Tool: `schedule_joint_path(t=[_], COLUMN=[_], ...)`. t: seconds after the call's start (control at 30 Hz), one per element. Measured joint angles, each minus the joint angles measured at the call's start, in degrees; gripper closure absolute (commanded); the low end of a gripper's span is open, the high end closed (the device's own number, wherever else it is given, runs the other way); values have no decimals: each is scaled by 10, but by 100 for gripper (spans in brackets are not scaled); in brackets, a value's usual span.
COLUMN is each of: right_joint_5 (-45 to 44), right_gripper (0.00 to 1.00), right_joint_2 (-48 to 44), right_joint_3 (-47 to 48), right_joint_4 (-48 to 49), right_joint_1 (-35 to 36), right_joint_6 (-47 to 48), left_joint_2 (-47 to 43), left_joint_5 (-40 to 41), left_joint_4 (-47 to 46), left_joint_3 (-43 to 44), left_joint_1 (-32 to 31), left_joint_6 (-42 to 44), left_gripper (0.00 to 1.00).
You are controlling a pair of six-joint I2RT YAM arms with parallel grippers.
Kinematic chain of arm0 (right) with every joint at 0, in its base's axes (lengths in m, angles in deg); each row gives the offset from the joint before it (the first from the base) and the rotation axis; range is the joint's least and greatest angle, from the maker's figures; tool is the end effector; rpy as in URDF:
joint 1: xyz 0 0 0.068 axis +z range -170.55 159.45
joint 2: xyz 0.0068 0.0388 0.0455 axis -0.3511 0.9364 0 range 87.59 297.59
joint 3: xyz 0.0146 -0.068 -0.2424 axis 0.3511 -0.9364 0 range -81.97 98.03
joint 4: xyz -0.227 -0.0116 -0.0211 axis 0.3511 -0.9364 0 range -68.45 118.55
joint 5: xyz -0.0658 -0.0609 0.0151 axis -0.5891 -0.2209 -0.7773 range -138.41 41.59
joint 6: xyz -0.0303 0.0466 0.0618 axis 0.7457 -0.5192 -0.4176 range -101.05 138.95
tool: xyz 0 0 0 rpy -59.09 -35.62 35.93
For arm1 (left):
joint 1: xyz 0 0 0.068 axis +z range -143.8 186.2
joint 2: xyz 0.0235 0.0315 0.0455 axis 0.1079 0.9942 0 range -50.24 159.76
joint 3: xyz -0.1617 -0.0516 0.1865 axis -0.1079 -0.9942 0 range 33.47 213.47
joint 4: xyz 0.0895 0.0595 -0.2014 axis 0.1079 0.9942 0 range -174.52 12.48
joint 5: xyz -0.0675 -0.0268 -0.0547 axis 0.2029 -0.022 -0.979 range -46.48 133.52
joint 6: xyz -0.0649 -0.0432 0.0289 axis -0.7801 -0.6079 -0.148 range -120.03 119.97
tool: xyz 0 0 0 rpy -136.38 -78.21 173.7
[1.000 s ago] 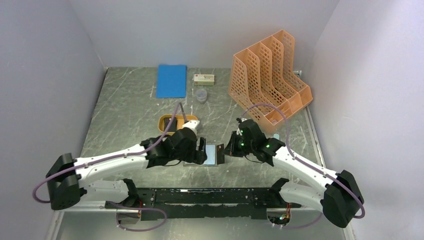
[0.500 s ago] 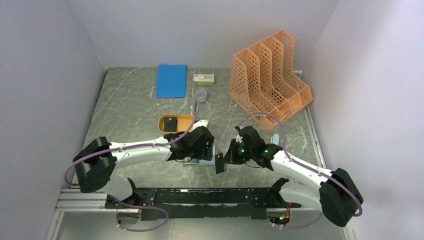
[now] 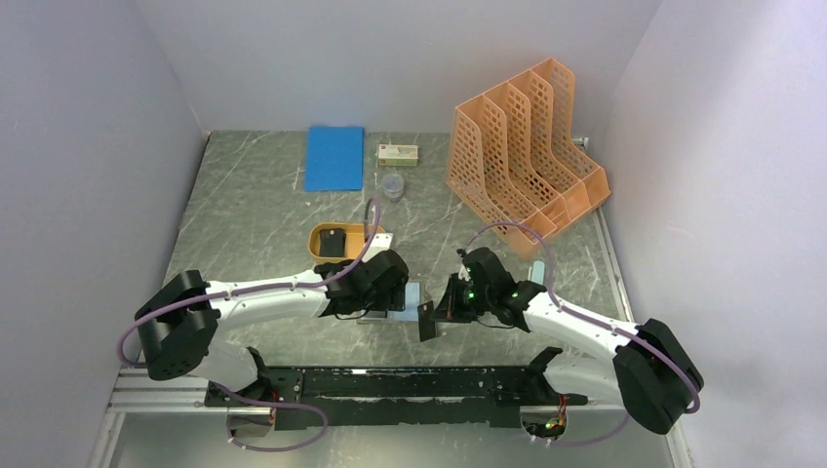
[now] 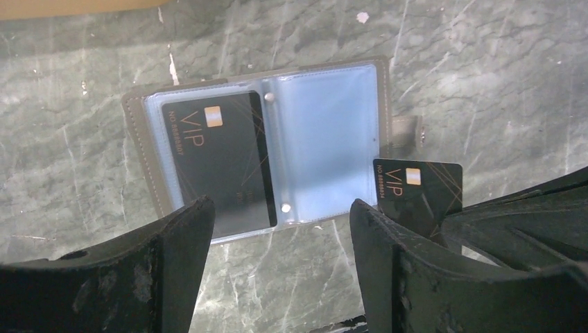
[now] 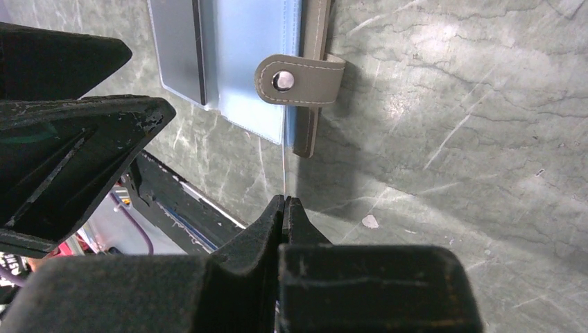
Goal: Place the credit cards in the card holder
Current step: Turn over the card slot in the card holder.
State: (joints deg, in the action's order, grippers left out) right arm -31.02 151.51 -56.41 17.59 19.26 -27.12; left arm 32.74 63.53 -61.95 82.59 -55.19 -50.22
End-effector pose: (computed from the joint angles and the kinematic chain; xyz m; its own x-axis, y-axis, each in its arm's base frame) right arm 0.1459 0.1499 0.1400 -0.9519 0.1012 -0.2891 -0.1083 0.7717 0.6267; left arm 0.1541 -0.2304 0.1690 -0.8195 -0.0051 -0.5731 0.1635 0.9563 -0.2423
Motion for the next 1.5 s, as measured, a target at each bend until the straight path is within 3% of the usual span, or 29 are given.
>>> schedule_joint_path(t=[0.87,1.27,1.5], right_joint_5=[31,54,68], right_gripper=[100,100,100], right_joint_2=[11,37,65], right_joint_3=[-22,-19,-4], right_joint_4=[68,123,146], right_joint_1=[0,0,0], right_joint_6=[-28,-33,-36], left_joint_2=[5,-34,-62], left_joint_5=[3,-27,-52], left_joint_4=[-1,-34,-65], left_joint_3=[-25,-52,-62], left_joint_1=[0,40,65], left_joint_6=[-11,-24,-25], left_gripper=[25,12,13])
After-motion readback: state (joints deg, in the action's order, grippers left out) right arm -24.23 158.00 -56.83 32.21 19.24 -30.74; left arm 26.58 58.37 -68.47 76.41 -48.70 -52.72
